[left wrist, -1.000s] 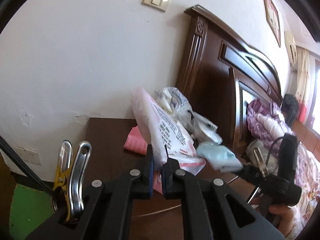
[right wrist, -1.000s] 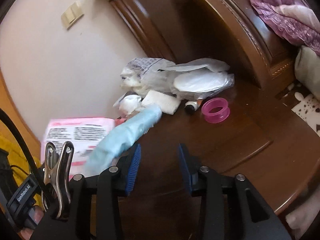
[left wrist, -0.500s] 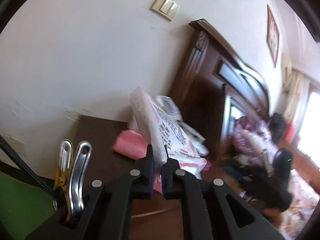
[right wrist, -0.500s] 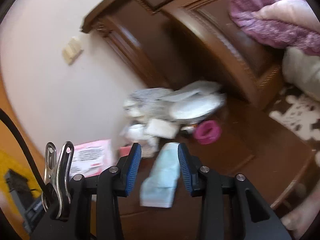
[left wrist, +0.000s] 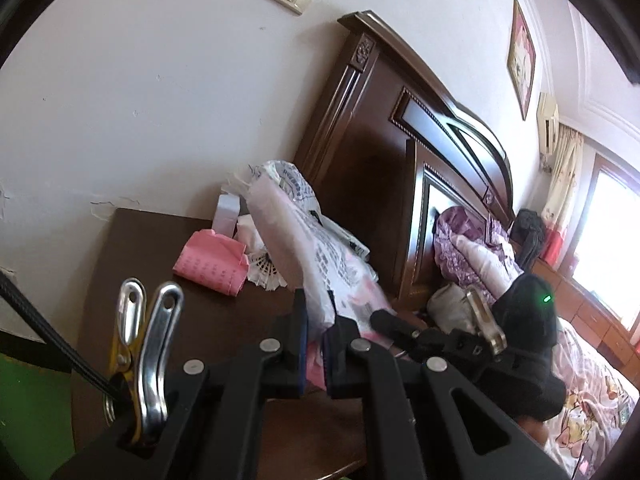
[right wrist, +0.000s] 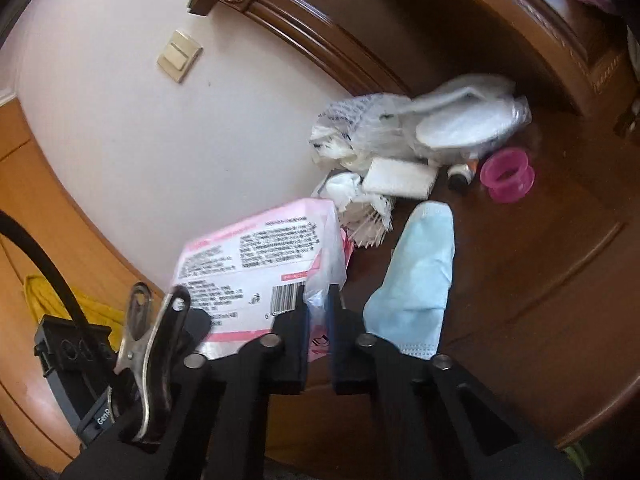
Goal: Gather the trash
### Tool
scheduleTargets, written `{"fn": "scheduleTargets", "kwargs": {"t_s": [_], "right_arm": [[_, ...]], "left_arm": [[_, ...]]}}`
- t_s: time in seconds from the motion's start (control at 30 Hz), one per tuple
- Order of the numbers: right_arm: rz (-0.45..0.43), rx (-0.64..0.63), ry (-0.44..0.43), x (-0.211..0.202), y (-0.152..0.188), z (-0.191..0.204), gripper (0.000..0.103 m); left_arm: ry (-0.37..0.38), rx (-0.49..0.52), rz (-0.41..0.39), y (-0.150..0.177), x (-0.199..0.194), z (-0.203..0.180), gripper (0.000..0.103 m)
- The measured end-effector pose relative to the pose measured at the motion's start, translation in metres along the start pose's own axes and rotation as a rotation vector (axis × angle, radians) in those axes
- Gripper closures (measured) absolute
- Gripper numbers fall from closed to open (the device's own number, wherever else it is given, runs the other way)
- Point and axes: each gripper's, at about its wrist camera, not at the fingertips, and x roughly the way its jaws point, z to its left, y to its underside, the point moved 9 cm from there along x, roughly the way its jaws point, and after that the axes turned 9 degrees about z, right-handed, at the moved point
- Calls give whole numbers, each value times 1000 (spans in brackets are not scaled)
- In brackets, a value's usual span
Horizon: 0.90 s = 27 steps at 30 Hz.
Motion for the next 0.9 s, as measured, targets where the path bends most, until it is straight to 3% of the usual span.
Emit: {"fn": "scheduleTargets", "kwargs": {"t_s": [0.33, 0.73, 0.9], "right_arm": [[5, -155, 219, -13, 10, 3, 97], [-54, -145, 241, -71, 4, 1, 96], [-46, -194, 317, -78, 10, 2, 96]], "left_arm": [[-120, 158, 14, 14, 11, -23, 97], [-97, 242, 62, 29, 14, -63, 97], [-91, 246, 104, 38, 18, -71, 97]]}}
